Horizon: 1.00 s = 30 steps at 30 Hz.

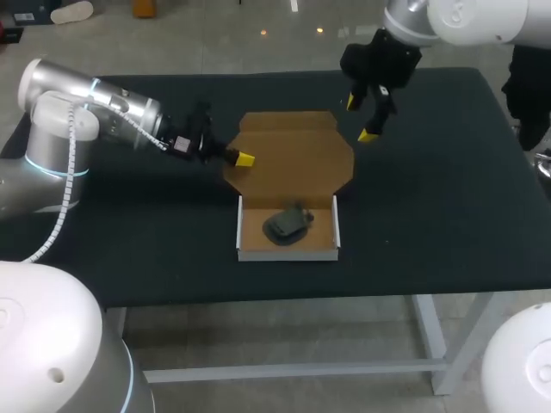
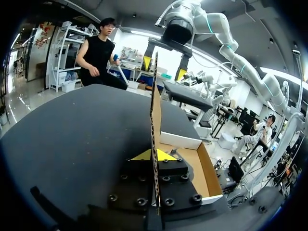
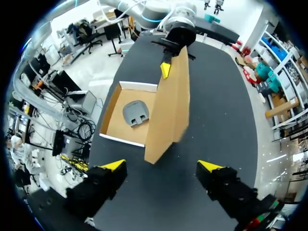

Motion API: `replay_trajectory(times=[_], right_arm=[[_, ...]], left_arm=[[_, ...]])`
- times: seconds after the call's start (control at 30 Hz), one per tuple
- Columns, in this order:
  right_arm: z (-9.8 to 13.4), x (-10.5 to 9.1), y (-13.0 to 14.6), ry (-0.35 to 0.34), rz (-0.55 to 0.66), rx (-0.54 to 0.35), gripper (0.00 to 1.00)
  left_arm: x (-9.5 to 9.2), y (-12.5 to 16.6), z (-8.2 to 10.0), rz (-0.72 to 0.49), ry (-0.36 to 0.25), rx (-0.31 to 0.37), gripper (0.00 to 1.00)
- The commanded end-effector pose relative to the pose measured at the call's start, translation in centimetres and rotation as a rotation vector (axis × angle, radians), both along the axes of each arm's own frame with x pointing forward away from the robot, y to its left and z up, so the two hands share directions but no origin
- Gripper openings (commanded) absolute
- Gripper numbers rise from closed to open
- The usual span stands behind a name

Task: Assemble the packaging by folding the flat box into shape, placing the metal phone stand inside, and closing the box properly

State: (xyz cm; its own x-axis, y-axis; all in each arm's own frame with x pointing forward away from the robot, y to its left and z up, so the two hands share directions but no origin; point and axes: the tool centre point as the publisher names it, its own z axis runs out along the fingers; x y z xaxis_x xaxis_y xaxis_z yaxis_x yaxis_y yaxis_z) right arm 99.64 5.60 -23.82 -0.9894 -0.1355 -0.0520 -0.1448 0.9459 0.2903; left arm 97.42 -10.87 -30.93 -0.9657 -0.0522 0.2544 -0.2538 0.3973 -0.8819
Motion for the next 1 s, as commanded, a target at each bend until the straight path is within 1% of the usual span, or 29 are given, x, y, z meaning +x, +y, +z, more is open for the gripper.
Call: replay_trajectory(times=[0.03, 0.37, 0.6, 0.93, 1.0], right_arm=[[0.2, -0.4, 0.0, -0.004, 0.001, -0.001, 1.0], [1.1, -0.4, 0.5, -0.018, 0.018, -0.004, 1.0], [2.0, -0.5, 1.0, -0.039, 0.033, -0.014, 1.0], [3.8, 0.2, 0.8, -0.074, 0.019, -0.032, 1.0], [4.0, 0.2, 0.9, -0.077, 0.02, -0.034, 1.0]], left_arm=[[-0.4, -0.3, 0.5, 0.004, -0.005, 0.013, 0.0], [-0.4, -0.3, 0.5, 0.004, -0.005, 0.013, 0.0], [-0.4, -0.3, 0.5, 0.004, -0.005, 0.013, 0.0], [-0.4, -0.3, 0.5, 0.004, -0.005, 0.013, 0.0], [-1.0, -0.3, 0.5, -0.007, -0.036, 0.005, 0.0]])
